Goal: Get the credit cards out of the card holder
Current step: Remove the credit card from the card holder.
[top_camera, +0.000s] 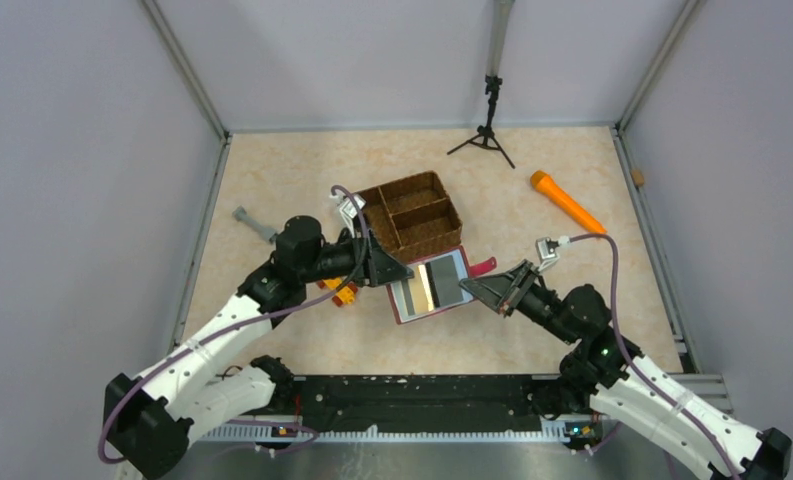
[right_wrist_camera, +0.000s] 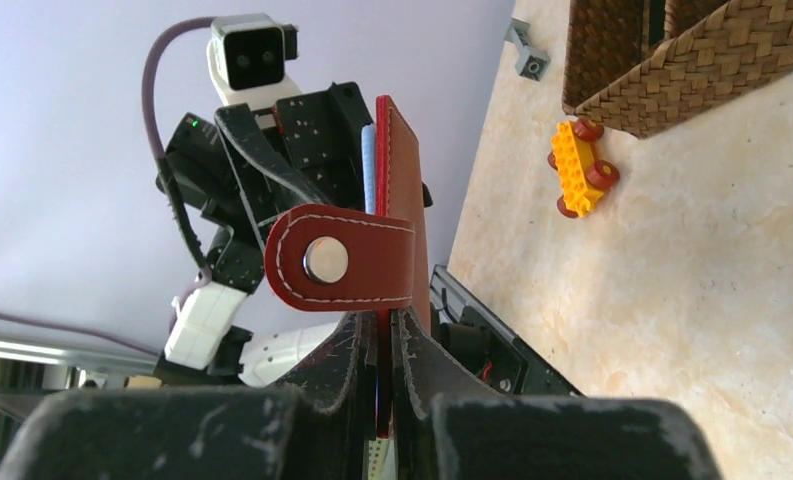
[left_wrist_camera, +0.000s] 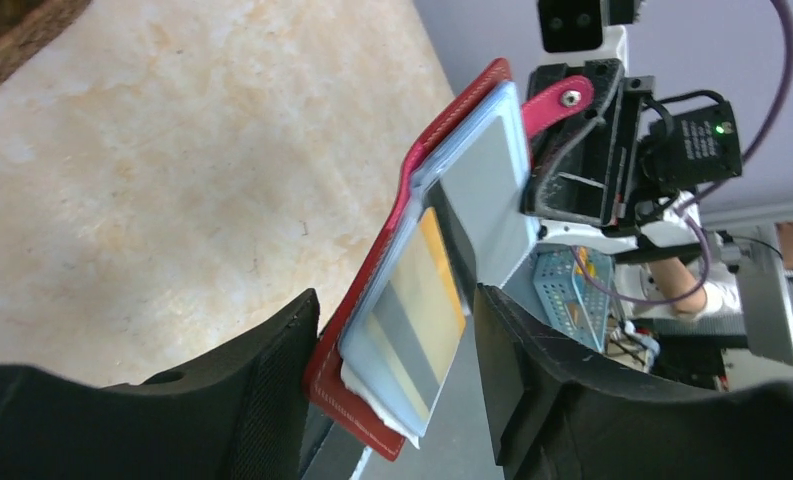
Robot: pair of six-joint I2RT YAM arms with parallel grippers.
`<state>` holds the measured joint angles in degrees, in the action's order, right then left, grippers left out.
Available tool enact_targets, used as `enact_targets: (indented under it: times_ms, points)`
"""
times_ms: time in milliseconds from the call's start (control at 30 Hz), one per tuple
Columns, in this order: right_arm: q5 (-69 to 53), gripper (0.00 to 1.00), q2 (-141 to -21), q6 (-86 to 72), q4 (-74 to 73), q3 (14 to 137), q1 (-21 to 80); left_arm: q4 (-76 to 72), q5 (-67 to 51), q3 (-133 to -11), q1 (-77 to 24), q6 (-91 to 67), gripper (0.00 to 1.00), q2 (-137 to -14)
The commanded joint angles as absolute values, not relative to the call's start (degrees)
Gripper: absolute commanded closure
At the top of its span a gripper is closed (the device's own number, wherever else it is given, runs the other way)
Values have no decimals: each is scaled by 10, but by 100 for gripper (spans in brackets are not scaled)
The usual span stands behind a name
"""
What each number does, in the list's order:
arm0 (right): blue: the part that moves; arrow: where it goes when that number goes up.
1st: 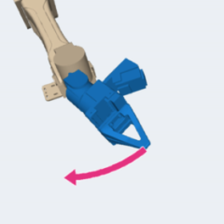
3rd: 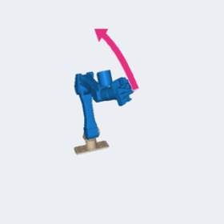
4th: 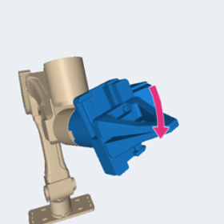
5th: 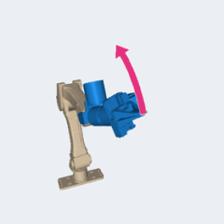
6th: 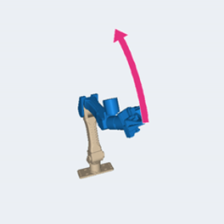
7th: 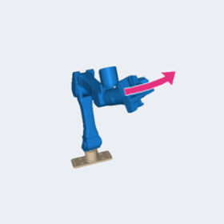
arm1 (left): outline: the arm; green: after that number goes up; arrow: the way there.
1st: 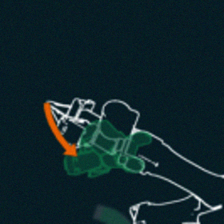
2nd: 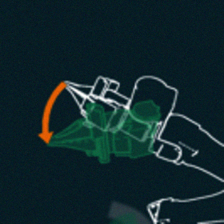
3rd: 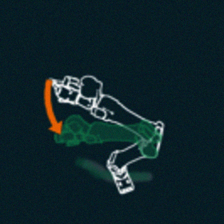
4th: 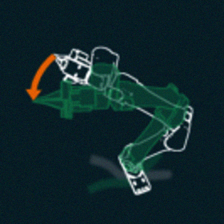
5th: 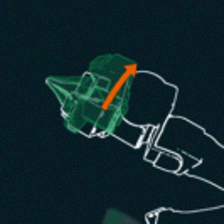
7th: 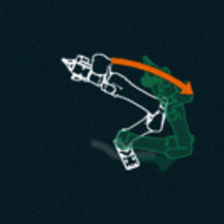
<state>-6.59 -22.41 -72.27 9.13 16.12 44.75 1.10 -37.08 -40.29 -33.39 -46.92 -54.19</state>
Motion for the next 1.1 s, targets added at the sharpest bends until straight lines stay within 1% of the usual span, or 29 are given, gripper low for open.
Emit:
enact_targets:
  times_ms: [0,133,233,267,300,367,433,467,500,567,800,1067]
  points:
    - [-41,100,-204,-764,154,155,441,98,-289,-449,-331,-407,38,-503]
    - [-28,100,-192,-771,160,145,441,171,-221,-476,-331,-380,35,-485]
    - [-23,100,-186,-773,163,140,441,215,-183,-494,-332,-374,34,-472]
    - [-21,100,-184,-773,164,138,441,222,-177,-499,-332,-374,36,-467]
    - [-20,100,-183,-774,164,137,441,219,-180,-501,-332,-378,42,-460]
    - [-17,100,-180,-772,164,136,441,183,-225,-493,-332,-399,57,-448]
    - [-15,100,-179,-771,166,136,441,100,-294,-470,-332,-457,70,-448]
    - [-14,100,-181,-769,166,137,442,67,-328,-460,-334,-482,76,-454]
    - [-14,100,-181,-768,166,137,441,37,-354,-454,-336,-502,80,-461]
    - [-14,100,-181,-766,167,138,441,9,-370,-452,-351,-523,80,-476]
    - [-11,100,-182,-769,182,131,442,-63,-333,-446,-432,-553,75,-550]
    - [-9,100,-184,-777,209,124,441,-108,-309,-428,-441,-588,73,-594]
